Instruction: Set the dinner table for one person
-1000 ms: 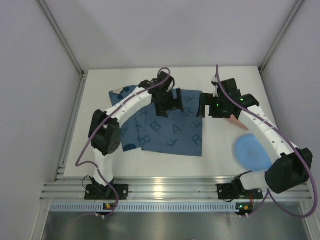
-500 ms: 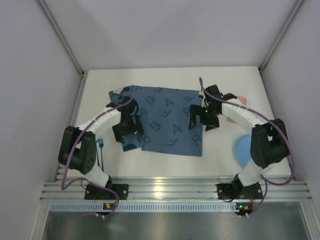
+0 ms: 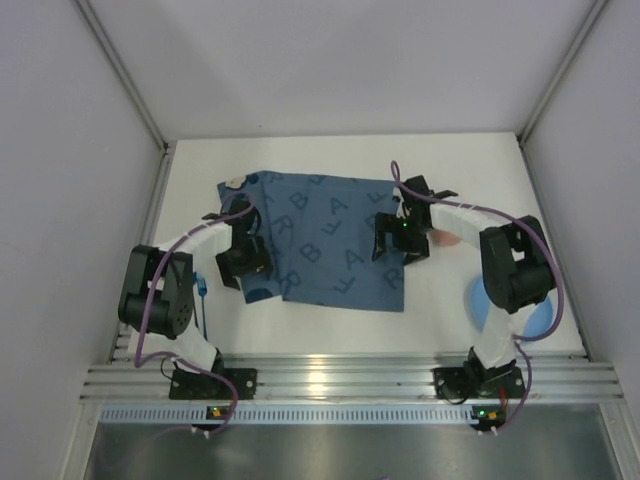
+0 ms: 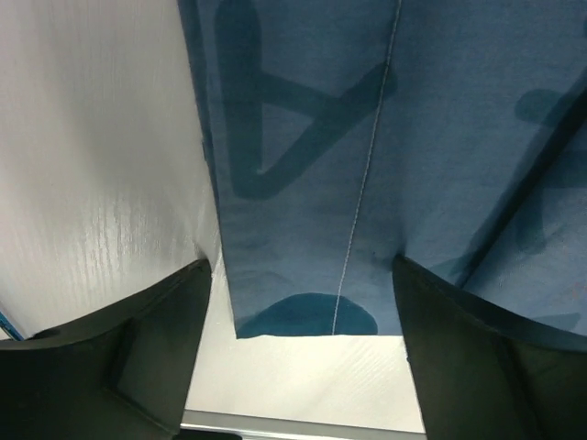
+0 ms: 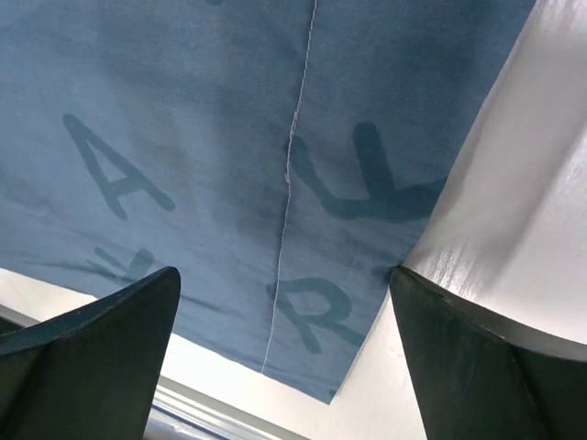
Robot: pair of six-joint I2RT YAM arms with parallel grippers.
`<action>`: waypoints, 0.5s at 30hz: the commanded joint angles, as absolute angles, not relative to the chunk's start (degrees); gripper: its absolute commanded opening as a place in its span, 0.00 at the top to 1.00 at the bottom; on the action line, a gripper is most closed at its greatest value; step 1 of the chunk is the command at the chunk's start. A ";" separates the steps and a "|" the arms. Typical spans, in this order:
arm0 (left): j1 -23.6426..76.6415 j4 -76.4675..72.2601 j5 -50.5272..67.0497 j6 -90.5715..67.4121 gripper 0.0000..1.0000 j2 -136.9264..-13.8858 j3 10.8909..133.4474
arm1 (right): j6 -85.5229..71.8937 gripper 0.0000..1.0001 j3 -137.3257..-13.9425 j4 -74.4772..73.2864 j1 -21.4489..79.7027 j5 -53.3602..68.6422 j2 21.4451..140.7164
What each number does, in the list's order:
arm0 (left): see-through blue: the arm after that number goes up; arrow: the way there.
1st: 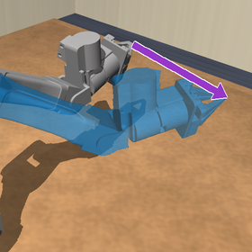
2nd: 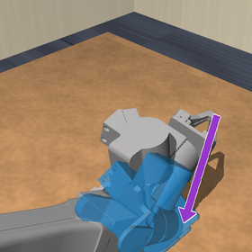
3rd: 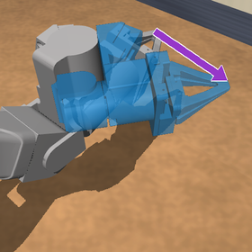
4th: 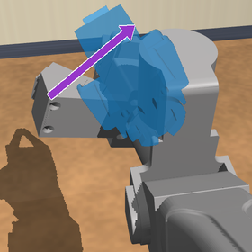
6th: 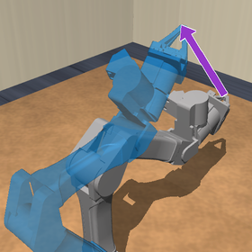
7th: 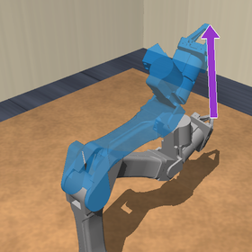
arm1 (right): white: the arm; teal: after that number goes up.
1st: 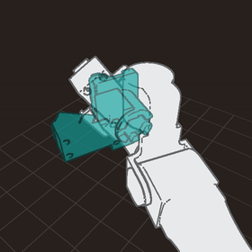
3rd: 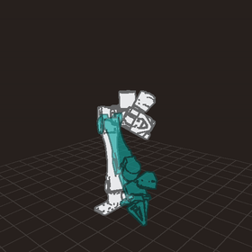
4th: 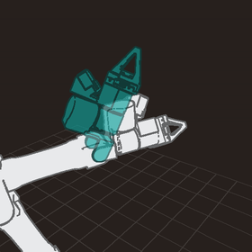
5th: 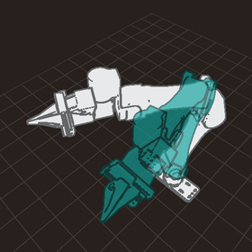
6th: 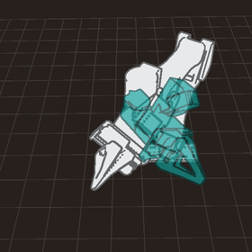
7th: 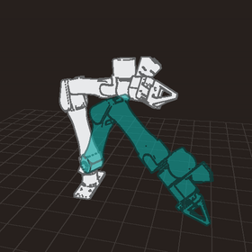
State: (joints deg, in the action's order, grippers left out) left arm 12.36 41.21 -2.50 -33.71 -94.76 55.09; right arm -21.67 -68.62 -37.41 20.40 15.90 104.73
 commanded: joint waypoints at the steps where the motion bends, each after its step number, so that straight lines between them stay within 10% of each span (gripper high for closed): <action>1: 11.95 34.11 -0.27 -32.17 0.19 -97.90 53.53 | -22.59 0.02 -66.98 -31.30 19.78 15.55 107.31; 6: 11.95 32.08 2.55 -31.47 0.50 -101.60 54.14 | -23.90 0.24 -67.15 -28.13 19.69 17.92 111.53; 11: 11.95 32.43 3.43 -30.32 1.00 -103.27 55.81 | -24.35 0.79 -67.59 -27.42 19.77 18.54 112.59; 13: 11.87 33.39 3.52 -30.15 1.00 -103.10 56.86 | -24.00 1.00 -67.41 -27.51 19.60 17.93 112.24; 15: 11.87 34.36 2.90 -29.45 1.00 -102.13 57.74 | -23.91 1.00 -66.63 -27.77 18.99 16.88 111.01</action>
